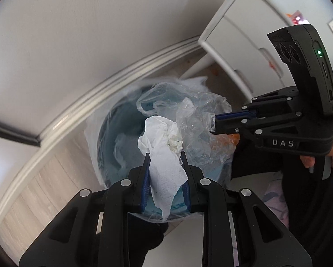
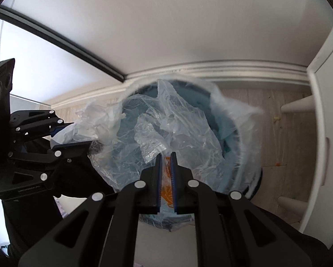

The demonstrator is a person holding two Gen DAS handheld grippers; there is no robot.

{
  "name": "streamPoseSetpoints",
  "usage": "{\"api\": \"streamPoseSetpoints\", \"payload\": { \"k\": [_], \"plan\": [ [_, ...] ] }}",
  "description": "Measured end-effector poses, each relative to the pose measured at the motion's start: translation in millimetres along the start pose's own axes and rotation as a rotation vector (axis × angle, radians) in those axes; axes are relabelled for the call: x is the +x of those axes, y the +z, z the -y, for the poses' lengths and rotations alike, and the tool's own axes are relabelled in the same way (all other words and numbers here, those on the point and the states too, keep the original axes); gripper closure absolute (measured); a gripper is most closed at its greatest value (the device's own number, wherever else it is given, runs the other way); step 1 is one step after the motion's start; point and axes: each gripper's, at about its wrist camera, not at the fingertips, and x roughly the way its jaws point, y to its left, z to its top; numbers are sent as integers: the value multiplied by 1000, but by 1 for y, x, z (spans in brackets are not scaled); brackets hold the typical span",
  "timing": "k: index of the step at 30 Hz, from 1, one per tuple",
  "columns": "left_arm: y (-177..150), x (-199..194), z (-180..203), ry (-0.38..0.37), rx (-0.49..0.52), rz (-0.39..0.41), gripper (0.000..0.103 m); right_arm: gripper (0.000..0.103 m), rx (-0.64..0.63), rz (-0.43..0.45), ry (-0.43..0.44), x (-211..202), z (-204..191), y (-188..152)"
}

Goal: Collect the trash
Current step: 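Carry the tissue with the left gripper while the right gripper carries the clear bag to the bin, then open both grippers to drop the tissue and clear bag into the bin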

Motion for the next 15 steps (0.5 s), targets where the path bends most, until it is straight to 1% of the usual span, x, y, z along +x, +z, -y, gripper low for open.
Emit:
{"api": "streamPoseSetpoints", "payload": {
  "k": [6, 15],
  "plan": [
    [-7, 25, -18, -13, -37, -49, 81, 94, 21, -49, 20, 32, 9, 10],
    [-4, 71, -35, -29, -67, -130, 81, 94, 26, -114, 4, 67, 26, 27]
  ]
}}
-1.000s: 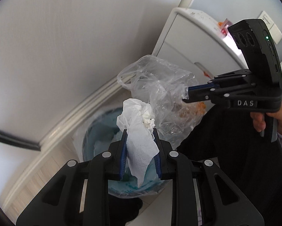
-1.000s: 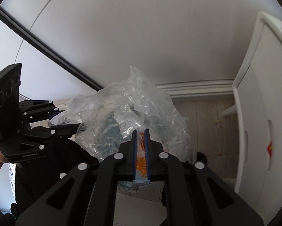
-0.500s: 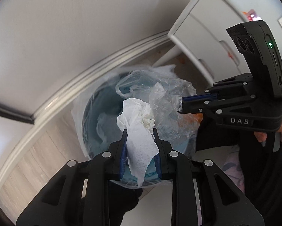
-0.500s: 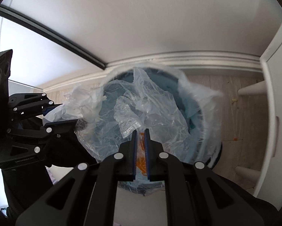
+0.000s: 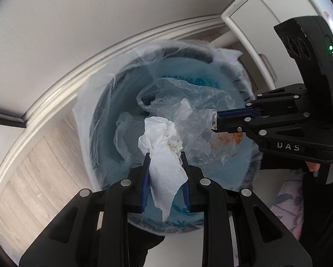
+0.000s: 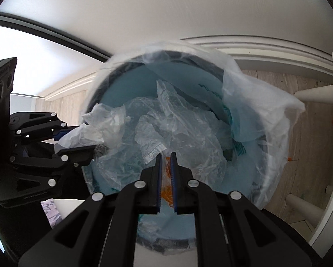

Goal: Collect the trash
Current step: 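Open both grippers to drop the tissue and clear bag into the bin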

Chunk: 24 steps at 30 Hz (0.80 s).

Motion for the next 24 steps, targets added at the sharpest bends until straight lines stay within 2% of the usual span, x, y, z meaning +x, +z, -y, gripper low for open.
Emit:
{"api": "streamPoseSetpoints", "payload": {
  "k": [5, 6, 7, 8, 9, 11, 13, 17, 24],
  "plan": [
    [-1, 12, -1, -6, 15, -30, 80, 94, -17, -12, 3, 17, -1, 11],
    [-1, 11, -1, -9, 29, -30, 77, 94, -23, -19, 3, 17, -1, 13],
    [-3, 8, 2, 9, 57, -20, 60, 92, -27, -19, -2, 19, -2, 15],
    [-3, 7, 4, 19, 68, -15, 38, 80, -35, -11, -5, 16, -4, 17],
    [-4, 4, 4, 21, 77, -9, 30, 47, -41, 11, -14, 11, -5, 19],
    [-6, -3, 6, 21, 99, 9, 16, 7, -37, 52, -30, 4, -3, 22],
    [-8, -10, 8, 32, 118, 27, 6, 7, -42, 104, -28, -10, -5, 26],
    [-11, -33, 14, 45, 147, 93, 6, 7, -52, 187, -14, -35, -6, 26],
    [-10, -76, 31, 36, 163, 206, 6, 7, -58, 344, -26, -97, -8, 6]
  ]
}}
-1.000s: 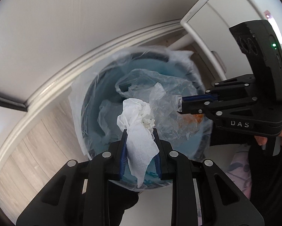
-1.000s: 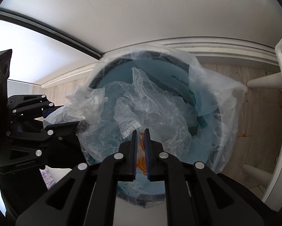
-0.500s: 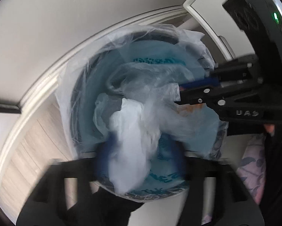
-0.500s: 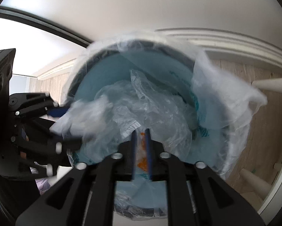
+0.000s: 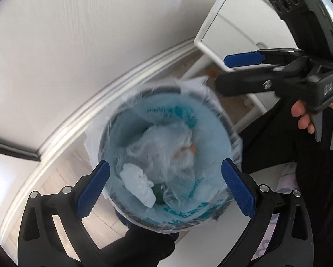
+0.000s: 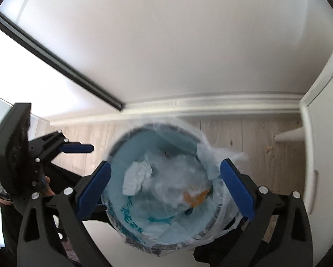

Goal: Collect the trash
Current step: 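Open both grippers to drop the tissue and clear bag into the bin, then move both tools back toward the small plastic cup on the table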

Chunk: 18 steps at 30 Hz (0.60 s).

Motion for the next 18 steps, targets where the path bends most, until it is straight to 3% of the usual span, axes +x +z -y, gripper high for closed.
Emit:
{"api": "streamPoseSetpoints", "payload": {
  "k": [11, 18],
  "plan": [
    [42, -58, 46, 12, 114, 154, 6, 7, 11, 222, -24, -104, -3, -6],
    [80, -85, 99, -50, 233, 232, 6, 7, 91, 401, -68, -186, 25, -29]
  ]
}}
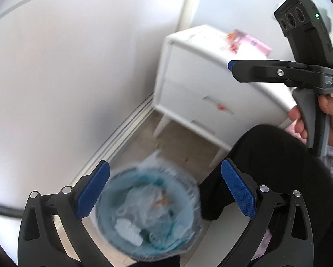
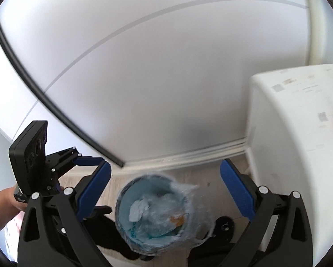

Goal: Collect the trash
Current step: 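Move both tools back toward the small plastic cup on the table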

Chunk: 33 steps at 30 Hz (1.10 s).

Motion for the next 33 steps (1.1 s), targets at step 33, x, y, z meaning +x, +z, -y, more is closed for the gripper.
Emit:
{"api": "streamPoseSetpoints", "payload": {
  "k": [33],
  "plan": [
    [213, 112, 171, -230, 222, 16, 6, 7, 287, 281, -309, -203, 194, -60]
  ]
}}
